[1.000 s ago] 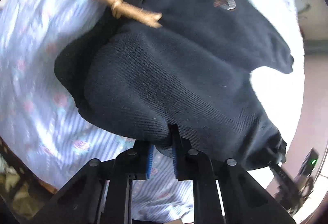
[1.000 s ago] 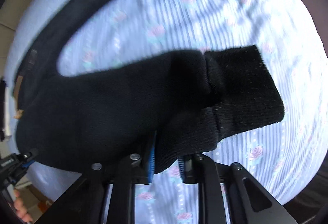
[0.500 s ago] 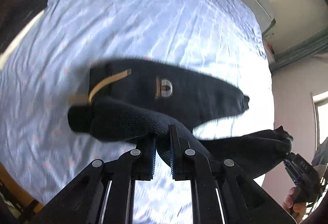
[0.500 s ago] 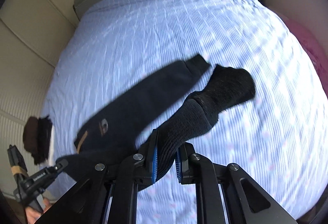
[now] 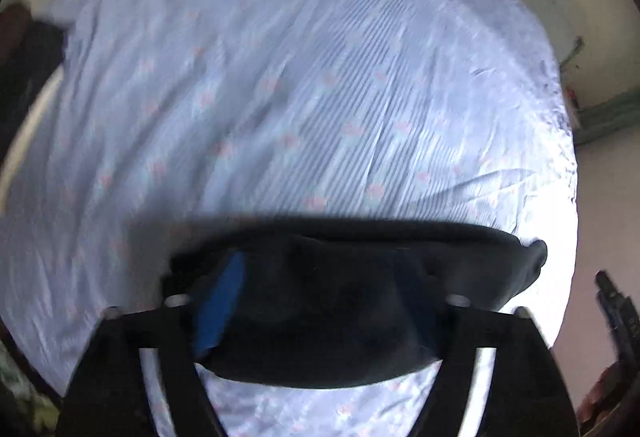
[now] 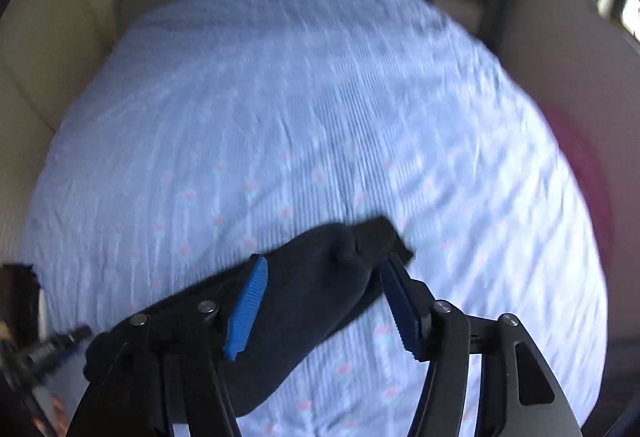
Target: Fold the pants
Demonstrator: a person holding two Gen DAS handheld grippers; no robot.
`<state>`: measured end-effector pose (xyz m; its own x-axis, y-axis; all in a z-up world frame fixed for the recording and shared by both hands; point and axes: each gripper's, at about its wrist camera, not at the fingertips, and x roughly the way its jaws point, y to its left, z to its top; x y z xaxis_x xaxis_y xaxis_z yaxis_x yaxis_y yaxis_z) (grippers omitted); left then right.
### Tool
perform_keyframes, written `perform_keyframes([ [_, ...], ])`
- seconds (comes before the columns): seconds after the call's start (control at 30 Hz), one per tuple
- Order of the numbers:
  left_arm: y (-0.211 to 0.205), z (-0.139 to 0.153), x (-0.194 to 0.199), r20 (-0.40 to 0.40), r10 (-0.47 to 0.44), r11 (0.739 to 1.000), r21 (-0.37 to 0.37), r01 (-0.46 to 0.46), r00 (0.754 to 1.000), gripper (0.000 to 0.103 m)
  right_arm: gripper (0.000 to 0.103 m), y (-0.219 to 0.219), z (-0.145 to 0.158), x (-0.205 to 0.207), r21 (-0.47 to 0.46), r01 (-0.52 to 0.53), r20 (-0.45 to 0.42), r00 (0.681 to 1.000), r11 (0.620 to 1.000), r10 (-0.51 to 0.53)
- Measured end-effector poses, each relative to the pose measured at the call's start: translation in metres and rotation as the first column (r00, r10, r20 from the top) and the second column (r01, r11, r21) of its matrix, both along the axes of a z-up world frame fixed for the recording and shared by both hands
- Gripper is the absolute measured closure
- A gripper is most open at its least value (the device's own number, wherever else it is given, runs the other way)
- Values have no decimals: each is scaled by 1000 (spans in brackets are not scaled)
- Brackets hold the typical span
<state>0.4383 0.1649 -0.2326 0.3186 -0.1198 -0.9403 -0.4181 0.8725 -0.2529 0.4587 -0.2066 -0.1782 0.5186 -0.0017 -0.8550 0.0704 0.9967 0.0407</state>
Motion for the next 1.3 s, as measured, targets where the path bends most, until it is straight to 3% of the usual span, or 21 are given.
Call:
perform_keyframes([
  [0.1,-5,22,-3,78,-121,992,43,118,990,20,38,7,17,-19,-42,-69,58,996,997,72],
  [0.13,-10,26,-1,94,-190,981,67,184,977,20,38,8,17,-23,-36,-94,64,993,995,96],
  [0.17,-19,29,2,101,-295,952,111,284,950,20,38,9,15,-31,-18,-126,61,990,992,127],
  [0.23,-37,27,5,98,-464,878,179,443,880,20,38,11,3,-47,25,-189,31,982,982,189],
  [0.3,-59,14,13,50,-626,762,247,598,778,20,38,11,-18,-59,65,-215,-17,976,974,217],
  [0.4,-87,-13,27,-50,-751,616,303,727,658,20,38,11,-57,-73,150,-201,-113,969,968,218],
  [0.43,-94,-22,32,-74,-772,585,308,751,631,21,38,11,-69,-76,180,-185,-138,968,966,211],
  [0.5,-105,-41,43,-101,-795,552,289,782,598,21,38,11,-96,-84,233,-144,-205,959,962,194],
  [0.57,-111,-60,55,-123,-806,537,262,802,579,22,38,11,-114,-92,250,-119,-245,952,961,182],
  [0.73,-118,-106,66,-197,-803,534,183,825,563,30,38,13,-141,-109,262,-69,-302,941,963,150],
  [0.8,-115,-110,66,-170,-803,554,146,820,572,49,38,13,-146,-109,273,-51,-313,939,961,139],
  [0.83,-115,-108,64,-162,-802,557,146,818,575,68,38,14,-147,-109,276,-47,-317,938,960,137],
  [0.87,-115,-104,61,-160,-802,552,168,817,575,80,38,14,-148,-108,282,-47,-318,938,958,139],
  [0.93,-111,-93,59,-133,-808,551,172,816,574,83,38,19,-147,-109,292,-58,-309,939,955,152],
  [1.03,-91,-72,62,-61,-796,588,154,794,602,88,38,26,-141,-103,292,-105,-289,938,951,193],
  [1.13,-76,-65,71,-74,-778,594,241,768,624,89,38,44,-138,-91,300,-181,-260,929,937,263],
  [1.23,-67,-73,78,-83,-753,628,207,750,653,89,38,62,-136,-76,300,-262,-232,912,917,337],
  [1.3,-71,-76,78,-95,-758,615,224,756,645,89,38,76,-136,-68,304,-323,-212,894,896,394],
])
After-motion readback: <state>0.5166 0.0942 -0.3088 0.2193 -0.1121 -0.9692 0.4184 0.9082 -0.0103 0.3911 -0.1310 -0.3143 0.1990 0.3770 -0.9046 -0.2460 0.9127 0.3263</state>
